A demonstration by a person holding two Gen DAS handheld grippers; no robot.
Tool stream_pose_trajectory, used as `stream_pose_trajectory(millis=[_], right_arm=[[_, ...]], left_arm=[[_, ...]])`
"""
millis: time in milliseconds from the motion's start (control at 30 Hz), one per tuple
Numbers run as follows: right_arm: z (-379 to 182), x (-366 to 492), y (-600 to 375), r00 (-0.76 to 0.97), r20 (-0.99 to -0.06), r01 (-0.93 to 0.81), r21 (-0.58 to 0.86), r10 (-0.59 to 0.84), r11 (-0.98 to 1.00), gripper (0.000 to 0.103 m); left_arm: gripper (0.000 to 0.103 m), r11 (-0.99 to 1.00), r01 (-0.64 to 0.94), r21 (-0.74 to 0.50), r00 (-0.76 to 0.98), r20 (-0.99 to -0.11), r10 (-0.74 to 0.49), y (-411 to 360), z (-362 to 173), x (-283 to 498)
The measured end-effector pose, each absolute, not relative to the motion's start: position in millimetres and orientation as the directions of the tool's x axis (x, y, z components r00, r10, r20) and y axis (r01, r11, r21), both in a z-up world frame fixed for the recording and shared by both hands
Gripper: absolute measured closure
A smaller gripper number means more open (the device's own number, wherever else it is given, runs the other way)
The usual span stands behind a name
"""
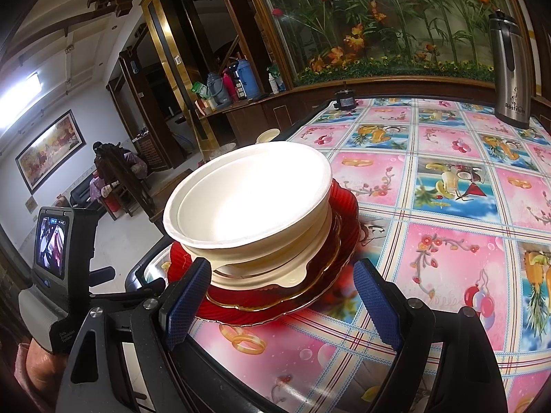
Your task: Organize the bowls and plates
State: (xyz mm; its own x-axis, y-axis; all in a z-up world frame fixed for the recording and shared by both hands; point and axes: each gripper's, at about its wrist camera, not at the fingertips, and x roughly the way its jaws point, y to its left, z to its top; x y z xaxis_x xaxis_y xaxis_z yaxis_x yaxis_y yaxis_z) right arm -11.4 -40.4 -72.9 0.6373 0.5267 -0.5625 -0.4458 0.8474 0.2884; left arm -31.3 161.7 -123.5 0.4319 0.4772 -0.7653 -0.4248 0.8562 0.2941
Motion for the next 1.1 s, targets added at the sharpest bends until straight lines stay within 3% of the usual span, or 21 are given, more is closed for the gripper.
stream_pose_trajectory(millis=[1100], right_arm=[[-73.0, -12.9, -36.4, 0.633, -0.565, -0.453, 0.285, 0.53, 0.844, 0.017]], left_arm=[[0.015, 0.857, -0.413, 0.307, 0.439, -0.758, 0.483, 154.5, -124.8, -30.2]])
